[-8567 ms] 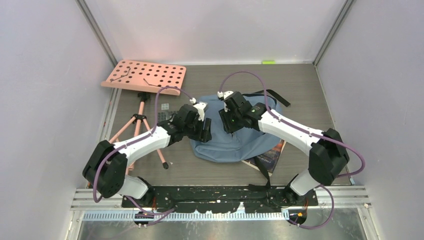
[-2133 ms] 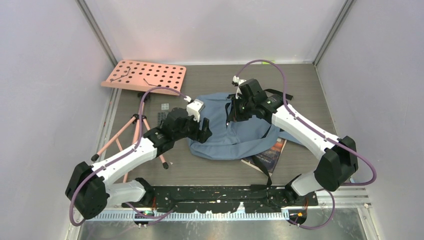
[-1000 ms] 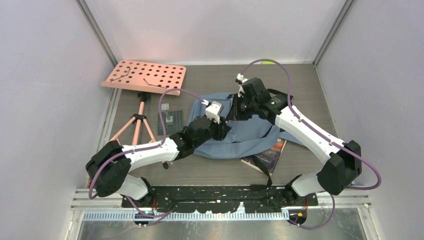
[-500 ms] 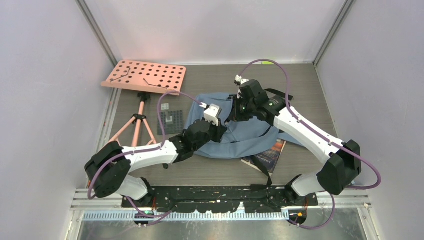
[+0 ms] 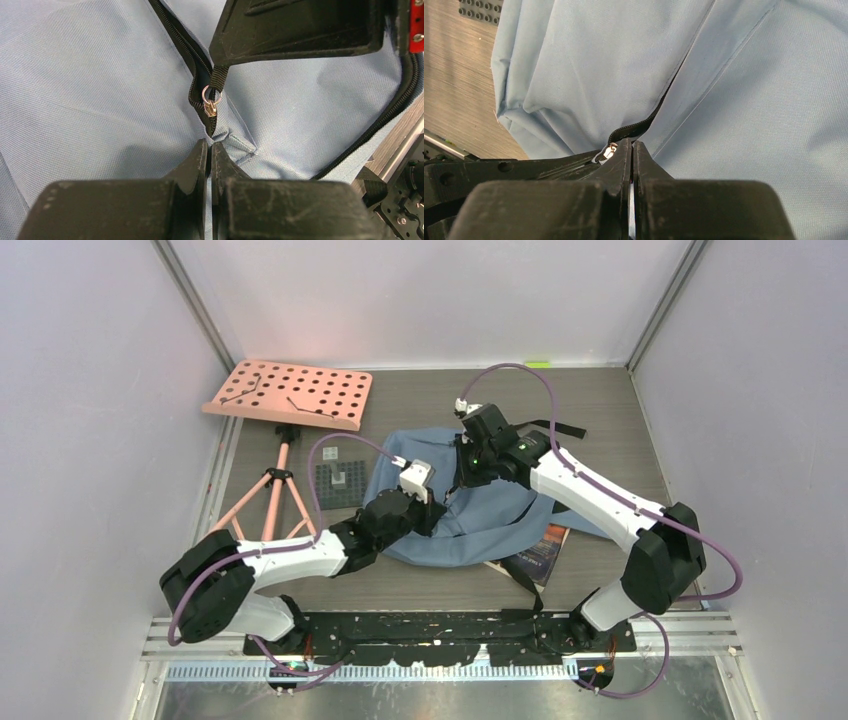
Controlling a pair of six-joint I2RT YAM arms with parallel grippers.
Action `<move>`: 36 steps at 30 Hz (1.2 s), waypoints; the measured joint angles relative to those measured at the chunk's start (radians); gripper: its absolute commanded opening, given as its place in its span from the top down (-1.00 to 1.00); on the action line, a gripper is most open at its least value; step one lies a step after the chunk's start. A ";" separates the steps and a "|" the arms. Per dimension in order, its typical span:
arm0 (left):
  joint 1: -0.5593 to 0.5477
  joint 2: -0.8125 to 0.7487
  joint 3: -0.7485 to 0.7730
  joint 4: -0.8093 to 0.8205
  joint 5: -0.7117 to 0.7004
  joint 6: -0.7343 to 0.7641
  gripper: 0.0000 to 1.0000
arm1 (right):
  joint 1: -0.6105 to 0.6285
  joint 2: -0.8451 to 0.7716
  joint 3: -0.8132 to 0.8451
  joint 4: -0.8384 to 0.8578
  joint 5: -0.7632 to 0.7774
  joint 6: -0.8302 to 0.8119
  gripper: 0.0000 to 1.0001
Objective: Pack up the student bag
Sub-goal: Zip the student bag at the center of the board.
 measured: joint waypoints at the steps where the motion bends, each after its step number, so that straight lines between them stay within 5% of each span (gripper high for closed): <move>1: 0.000 0.000 0.000 0.000 0.001 0.000 1.00 | 0.000 0.000 0.003 0.000 0.002 -0.001 0.99; 32: 0.004 -0.115 -0.101 -0.061 0.069 -0.004 1.00 | -0.101 0.159 0.119 -0.021 0.051 -0.093 0.99; 36: 0.006 -0.133 -0.069 -0.146 0.086 -0.003 0.76 | -0.106 0.173 0.138 -0.022 0.043 -0.108 0.99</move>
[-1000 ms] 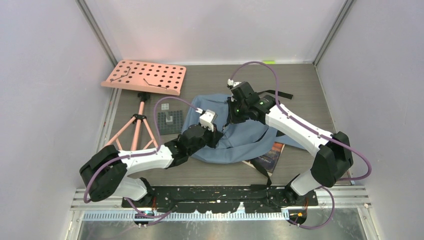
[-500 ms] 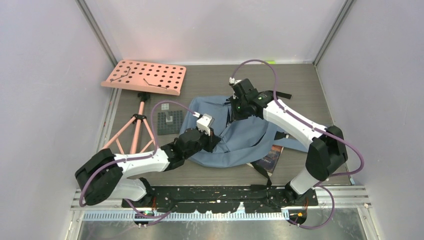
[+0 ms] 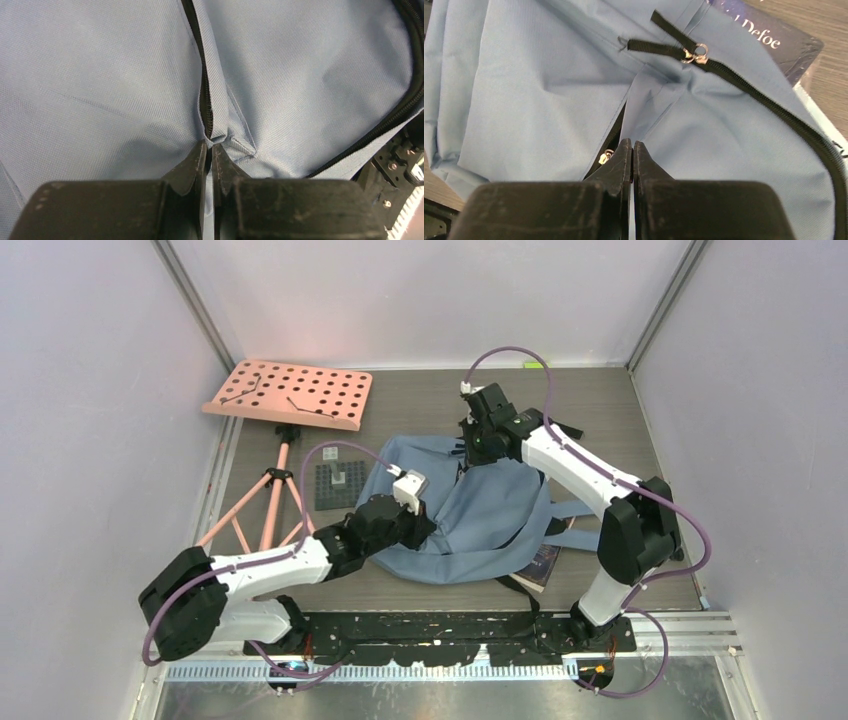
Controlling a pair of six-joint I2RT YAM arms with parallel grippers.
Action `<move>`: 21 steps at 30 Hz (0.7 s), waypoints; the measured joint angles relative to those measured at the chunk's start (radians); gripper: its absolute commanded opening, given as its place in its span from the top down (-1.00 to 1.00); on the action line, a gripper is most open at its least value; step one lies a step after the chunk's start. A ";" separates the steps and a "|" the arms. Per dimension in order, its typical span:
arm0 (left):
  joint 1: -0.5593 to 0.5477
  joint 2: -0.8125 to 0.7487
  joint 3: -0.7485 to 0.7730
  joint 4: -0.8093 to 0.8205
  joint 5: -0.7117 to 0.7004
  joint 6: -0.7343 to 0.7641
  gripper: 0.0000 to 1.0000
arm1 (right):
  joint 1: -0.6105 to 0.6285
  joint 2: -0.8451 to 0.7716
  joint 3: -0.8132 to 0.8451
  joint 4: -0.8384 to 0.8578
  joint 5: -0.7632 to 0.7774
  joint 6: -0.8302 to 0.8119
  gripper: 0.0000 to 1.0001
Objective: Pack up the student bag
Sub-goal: Zip the student bag at the center of the board.
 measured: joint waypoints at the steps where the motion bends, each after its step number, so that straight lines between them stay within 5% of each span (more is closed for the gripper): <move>1: 0.000 -0.003 0.016 -0.033 0.008 0.000 0.64 | -0.004 -0.002 0.001 0.002 -0.001 -0.002 0.99; 6: -0.003 0.001 0.158 -0.237 0.050 0.002 0.03 | -0.037 -0.012 0.002 0.026 -0.024 -0.020 0.99; 11: -0.006 0.097 0.357 -0.369 0.030 0.043 -0.37 | -0.052 -0.025 0.002 0.058 -0.055 -0.023 0.99; 21: 0.046 0.305 0.493 -0.423 -0.026 0.083 -0.53 | -0.051 -0.048 -0.003 0.068 -0.075 -0.014 0.99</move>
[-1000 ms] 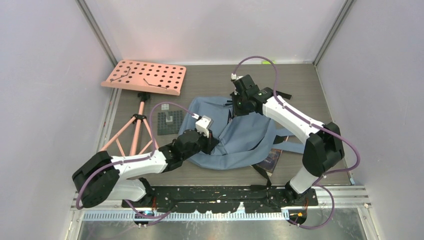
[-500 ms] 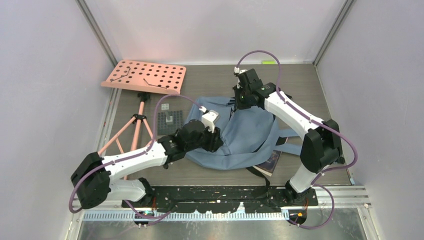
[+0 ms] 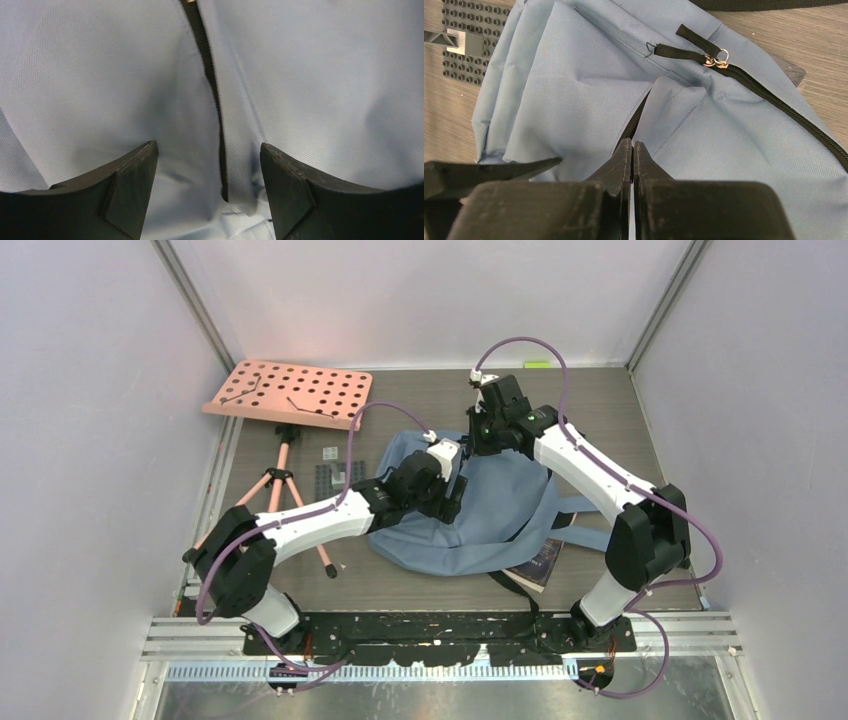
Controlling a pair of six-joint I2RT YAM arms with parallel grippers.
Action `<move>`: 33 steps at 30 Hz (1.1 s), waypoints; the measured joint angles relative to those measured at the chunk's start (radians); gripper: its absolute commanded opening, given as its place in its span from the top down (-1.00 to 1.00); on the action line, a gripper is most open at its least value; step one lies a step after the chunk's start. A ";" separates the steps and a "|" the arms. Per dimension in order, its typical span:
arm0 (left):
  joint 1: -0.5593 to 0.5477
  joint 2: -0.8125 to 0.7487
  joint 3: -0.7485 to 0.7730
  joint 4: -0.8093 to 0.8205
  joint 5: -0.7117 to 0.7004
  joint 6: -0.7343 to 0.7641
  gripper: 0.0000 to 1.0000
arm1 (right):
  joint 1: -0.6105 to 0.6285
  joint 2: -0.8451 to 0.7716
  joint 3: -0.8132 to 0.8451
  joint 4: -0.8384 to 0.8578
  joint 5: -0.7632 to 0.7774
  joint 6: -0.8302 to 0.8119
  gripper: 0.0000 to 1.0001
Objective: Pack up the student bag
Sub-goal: Zip the student bag at the center of the board.
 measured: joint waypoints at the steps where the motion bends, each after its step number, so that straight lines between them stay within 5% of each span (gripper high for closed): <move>1: 0.007 0.013 0.000 0.000 -0.001 0.001 -0.50 | 0.000 -0.003 0.000 0.000 0.000 0.002 0.99; 6: 0.018 0.058 0.002 0.018 -0.002 0.001 -0.35 | 0.000 -0.014 0.000 -0.008 -0.001 0.007 0.99; 13: 0.018 0.090 0.016 0.040 -0.006 0.000 -0.43 | 0.000 -0.014 -0.002 -0.008 0.000 0.008 0.99; 23: 0.018 0.098 0.053 0.072 -0.002 0.013 1.00 | 0.000 -0.027 -0.004 -0.008 0.014 0.008 0.99; 33: 0.019 0.057 -0.072 0.218 0.053 -0.004 1.00 | 0.011 -0.026 -0.005 -0.034 0.134 0.000 0.99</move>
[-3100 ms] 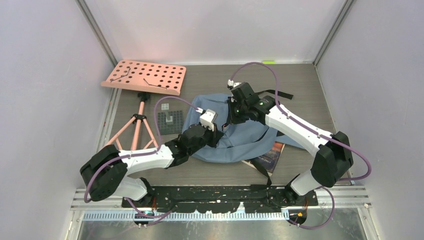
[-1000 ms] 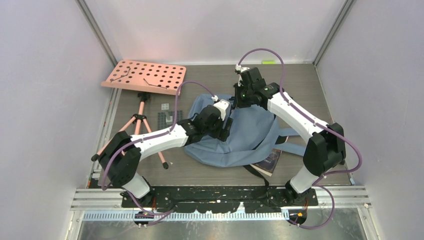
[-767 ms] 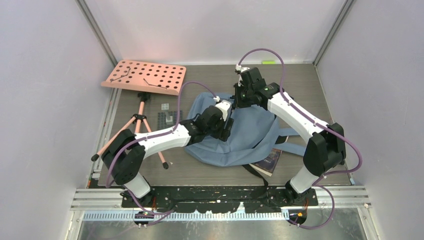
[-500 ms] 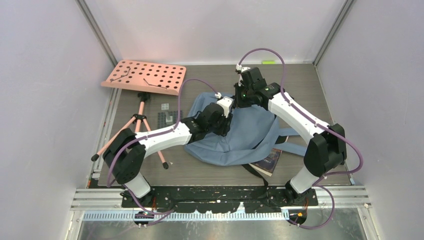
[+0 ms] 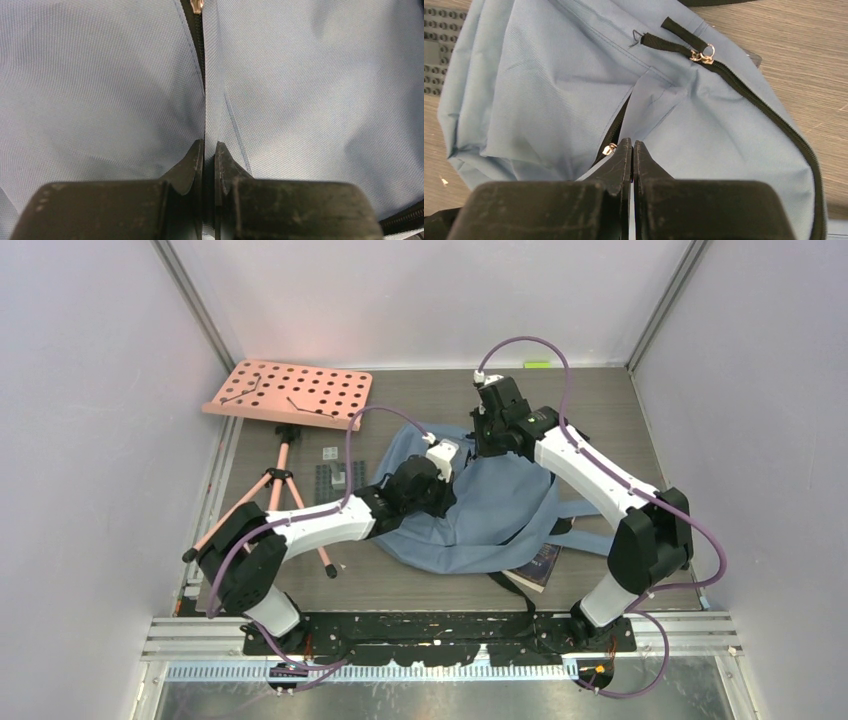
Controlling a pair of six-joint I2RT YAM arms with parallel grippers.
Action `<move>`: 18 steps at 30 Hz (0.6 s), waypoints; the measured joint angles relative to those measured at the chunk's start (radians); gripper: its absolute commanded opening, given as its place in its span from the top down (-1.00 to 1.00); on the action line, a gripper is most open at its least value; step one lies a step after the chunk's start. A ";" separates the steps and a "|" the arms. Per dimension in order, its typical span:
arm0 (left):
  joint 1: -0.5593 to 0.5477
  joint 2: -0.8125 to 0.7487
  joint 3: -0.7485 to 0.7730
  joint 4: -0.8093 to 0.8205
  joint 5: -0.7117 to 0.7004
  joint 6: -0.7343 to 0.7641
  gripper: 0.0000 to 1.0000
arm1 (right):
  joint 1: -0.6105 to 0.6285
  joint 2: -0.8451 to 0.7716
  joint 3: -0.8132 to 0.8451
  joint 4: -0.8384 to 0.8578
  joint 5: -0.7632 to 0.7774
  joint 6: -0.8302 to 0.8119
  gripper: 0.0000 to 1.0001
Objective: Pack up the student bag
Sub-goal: Zip the student bag at the center of the board.
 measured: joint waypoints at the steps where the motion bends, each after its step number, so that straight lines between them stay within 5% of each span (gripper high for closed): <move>1: 0.000 -0.009 -0.016 0.015 0.005 -0.003 1.00 | 0.003 0.002 0.002 -0.008 0.010 -0.005 0.99; 18: 0.001 -0.107 -0.206 0.130 0.060 -0.006 1.00 | 0.032 0.146 0.133 -0.114 0.053 -0.087 0.99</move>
